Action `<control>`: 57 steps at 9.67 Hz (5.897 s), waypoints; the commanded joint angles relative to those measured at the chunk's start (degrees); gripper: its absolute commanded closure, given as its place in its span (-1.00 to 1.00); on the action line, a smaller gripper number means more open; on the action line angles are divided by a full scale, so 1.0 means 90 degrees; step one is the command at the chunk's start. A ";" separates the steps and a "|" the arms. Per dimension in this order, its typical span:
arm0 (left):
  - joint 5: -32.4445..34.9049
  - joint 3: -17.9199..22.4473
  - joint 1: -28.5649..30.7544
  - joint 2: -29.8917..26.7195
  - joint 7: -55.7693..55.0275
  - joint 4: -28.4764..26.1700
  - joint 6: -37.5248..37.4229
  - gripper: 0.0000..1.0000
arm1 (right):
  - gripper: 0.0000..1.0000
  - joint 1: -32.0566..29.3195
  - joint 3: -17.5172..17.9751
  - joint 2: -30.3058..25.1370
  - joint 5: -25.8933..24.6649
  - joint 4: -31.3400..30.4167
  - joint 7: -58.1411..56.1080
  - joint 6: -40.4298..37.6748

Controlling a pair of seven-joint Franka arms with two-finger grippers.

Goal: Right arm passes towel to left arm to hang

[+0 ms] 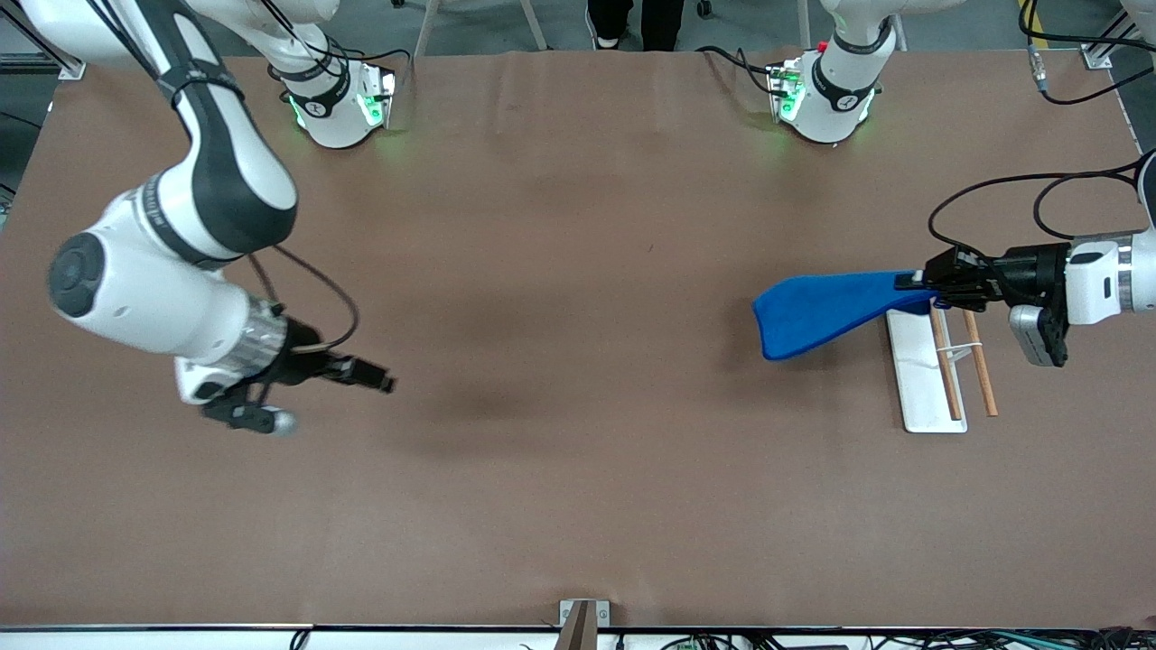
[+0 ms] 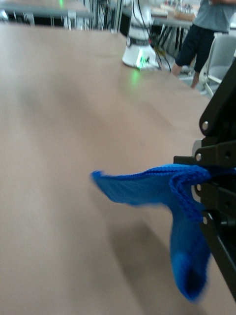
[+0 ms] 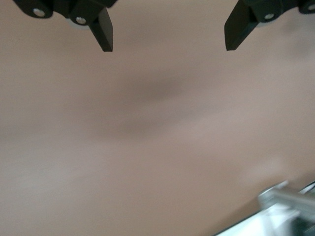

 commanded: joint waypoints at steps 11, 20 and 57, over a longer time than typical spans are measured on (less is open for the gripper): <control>0.1475 0.1563 0.0011 0.1031 -0.0027 0.0662 0.1094 0.99 | -1.00 0.0122 -0.2222 -0.2923 -0.0794 -0.0070 -0.2707 -0.3364; 0.0890 0.1759 0.0178 0.2178 0.0041 0.1465 0.1883 -1.00 | -1.00 0.0092 -0.2240 -0.2864 -0.0709 0.0018 -0.2697 -0.3188; 0.3877 -0.1200 -0.0546 -0.1827 -0.4246 0.1133 0.0020 -1.00 | -1.00 0.0014 -0.2240 -0.2855 -0.0494 0.0008 -0.2785 -0.3139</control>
